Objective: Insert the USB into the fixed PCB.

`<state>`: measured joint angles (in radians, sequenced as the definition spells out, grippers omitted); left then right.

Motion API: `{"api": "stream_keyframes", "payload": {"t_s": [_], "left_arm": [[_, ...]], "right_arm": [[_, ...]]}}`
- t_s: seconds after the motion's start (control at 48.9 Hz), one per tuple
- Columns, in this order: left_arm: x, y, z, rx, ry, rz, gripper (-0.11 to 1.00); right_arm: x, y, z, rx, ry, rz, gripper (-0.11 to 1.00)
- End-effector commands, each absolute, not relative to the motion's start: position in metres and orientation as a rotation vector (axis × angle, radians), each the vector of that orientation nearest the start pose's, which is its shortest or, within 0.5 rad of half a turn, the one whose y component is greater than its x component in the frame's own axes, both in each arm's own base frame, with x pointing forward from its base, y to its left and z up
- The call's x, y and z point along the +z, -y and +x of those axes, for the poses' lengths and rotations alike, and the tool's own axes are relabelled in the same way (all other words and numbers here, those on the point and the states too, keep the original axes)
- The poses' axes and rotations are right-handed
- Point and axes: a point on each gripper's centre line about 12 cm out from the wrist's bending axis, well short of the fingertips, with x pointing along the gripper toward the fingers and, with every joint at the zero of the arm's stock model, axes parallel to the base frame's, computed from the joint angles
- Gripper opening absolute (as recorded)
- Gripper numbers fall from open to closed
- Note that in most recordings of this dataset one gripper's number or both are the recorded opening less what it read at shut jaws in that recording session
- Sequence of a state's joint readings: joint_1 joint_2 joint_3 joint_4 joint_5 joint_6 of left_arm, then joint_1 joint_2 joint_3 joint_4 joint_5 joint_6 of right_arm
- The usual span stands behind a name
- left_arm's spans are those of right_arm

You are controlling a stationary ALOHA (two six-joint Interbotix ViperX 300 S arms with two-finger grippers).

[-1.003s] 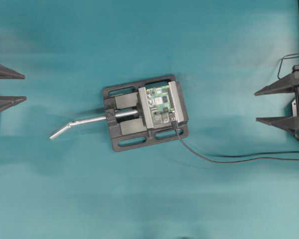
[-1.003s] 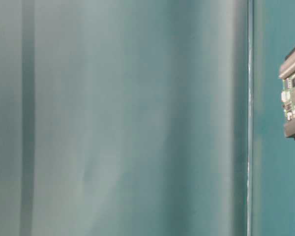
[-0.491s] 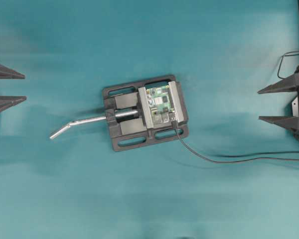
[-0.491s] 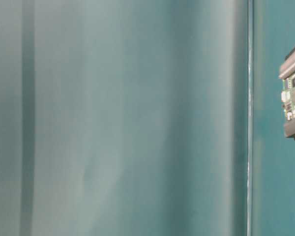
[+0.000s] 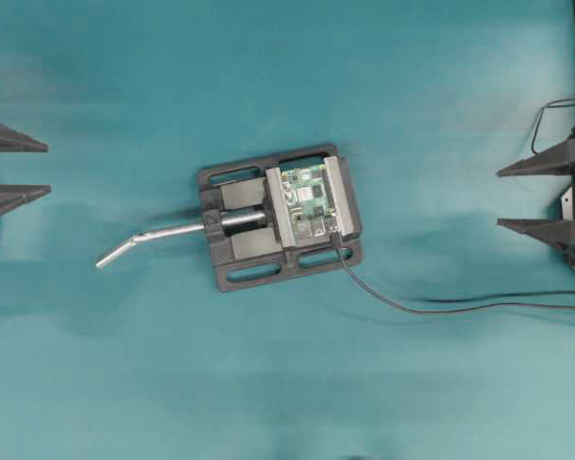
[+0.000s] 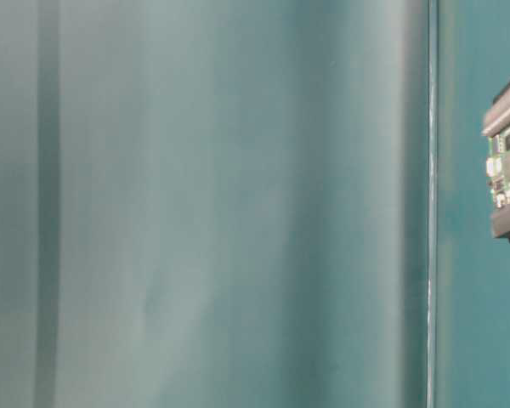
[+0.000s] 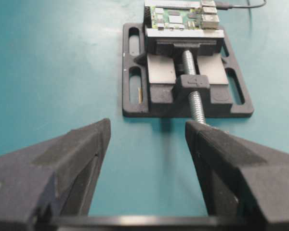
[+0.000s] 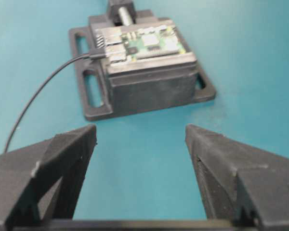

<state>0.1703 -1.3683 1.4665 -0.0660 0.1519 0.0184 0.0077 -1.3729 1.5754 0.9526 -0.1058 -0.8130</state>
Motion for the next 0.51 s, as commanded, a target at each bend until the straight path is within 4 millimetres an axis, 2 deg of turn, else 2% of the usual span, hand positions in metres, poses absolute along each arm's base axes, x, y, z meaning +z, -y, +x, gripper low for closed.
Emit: {"api": "stream_keyframes", "payload": {"t_s": [0.0,0.143,0.491], "left_arm": [[0.1957,-0.0214,0.1312,0.166,-0.225,-0.072,0.68],[0.1963,-0.0215,0.1313,0.166,-0.224,-0.07,0.68],[0.1957,-0.0214,0.1312,0.166,-0.225,-0.072,0.68]], "right_arm": [[0.1715,0.0115,0.129,-0.104,-0.117,0.084,0.79],[0.1686,0.0105,0.1276,-0.091,-0.116,0.022,0.79],[0.1622,0.0086,0.1221,-0.074,-0.083,0.018,0.79]]}}
